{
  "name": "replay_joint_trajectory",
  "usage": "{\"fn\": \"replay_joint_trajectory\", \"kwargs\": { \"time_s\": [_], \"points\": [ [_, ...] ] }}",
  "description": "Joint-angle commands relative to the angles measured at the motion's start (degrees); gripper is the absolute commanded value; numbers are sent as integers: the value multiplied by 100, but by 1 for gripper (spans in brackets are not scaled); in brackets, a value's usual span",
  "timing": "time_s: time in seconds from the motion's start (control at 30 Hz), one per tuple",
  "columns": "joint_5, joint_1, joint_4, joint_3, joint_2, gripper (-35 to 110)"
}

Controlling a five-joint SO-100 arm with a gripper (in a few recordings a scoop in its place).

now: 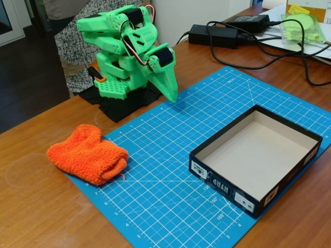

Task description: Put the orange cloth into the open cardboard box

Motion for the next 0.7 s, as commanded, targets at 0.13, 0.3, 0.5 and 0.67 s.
{"fn": "replay_joint_trajectory", "kwargs": {
  "time_s": [0.13,0.3,0.5,0.67],
  "points": [
    [211,211,18,62,79,0],
    [211,220,18,62,79,0],
    [246,272,18,62,79,0],
    [246,281,18,62,79,0]
  ]
}}
